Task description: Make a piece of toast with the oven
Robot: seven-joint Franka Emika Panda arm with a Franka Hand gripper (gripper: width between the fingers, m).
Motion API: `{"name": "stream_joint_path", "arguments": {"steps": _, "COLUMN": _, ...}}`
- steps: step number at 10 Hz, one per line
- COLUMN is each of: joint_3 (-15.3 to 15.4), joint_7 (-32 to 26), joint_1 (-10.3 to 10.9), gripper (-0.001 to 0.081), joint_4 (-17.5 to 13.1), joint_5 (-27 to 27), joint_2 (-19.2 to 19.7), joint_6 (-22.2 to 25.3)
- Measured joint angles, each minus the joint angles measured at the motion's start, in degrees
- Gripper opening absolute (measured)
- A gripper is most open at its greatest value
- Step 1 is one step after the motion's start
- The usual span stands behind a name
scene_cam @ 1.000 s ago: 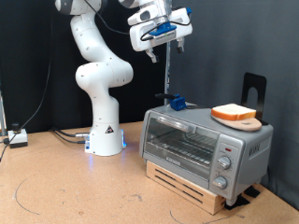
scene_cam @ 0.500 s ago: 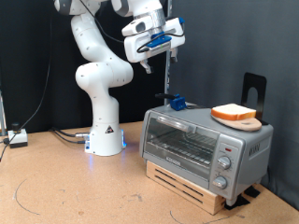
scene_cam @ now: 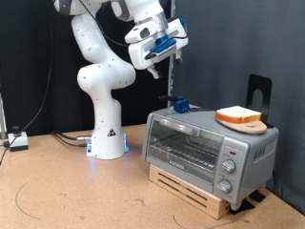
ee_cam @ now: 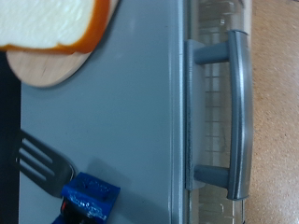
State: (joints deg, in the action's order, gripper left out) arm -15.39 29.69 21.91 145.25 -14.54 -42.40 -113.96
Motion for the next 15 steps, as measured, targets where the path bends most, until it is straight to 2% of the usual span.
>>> {"name": "stream_joint_path", "arguments": {"steps": 2, "joint_3": -0.26, "joint_7": -1.87, "joint_1": -0.45, "gripper": 0.0809, "joint_4": 2.22, "joint_5": 2.52, "joint_2": -0.08, "joint_6": -0.09}}
{"name": "stream_joint_path", "arguments": {"steps": 5, "joint_3": 0.3, "joint_7": -1.84, "joint_1": -2.52, "gripper": 0.0809, "joint_4": 6.97, "joint_5": 6.56, "joint_2": -0.14, "joint_6": -4.86}}
{"name": "stream_joint_path", "arguments": {"steps": 7, "joint_3": -0.07, "joint_7": -2.46, "joint_1": -2.33, "gripper": 0.0809, "joint_4": 7.11, "joint_5": 5.71, "joint_2": -0.08, "joint_6": -4.69}}
{"name": "stream_joint_path", "arguments": {"steps": 9, "joint_3": -0.55, "joint_7": -2.73, "joint_1": -2.34, "gripper": 0.0809, "joint_4": 8.52, "joint_5": 5.71, "joint_2": 0.47, "joint_6": -5.94}}
{"name": "stream_joint_path", "arguments": {"steps": 15, "joint_3": -0.48, "joint_7": -4.0, "joint_1": -2.48, "gripper": 0.0809, "joint_4": 15.12, "joint_5": 7.58, "joint_2": 5.97, "joint_6": -16.96}}
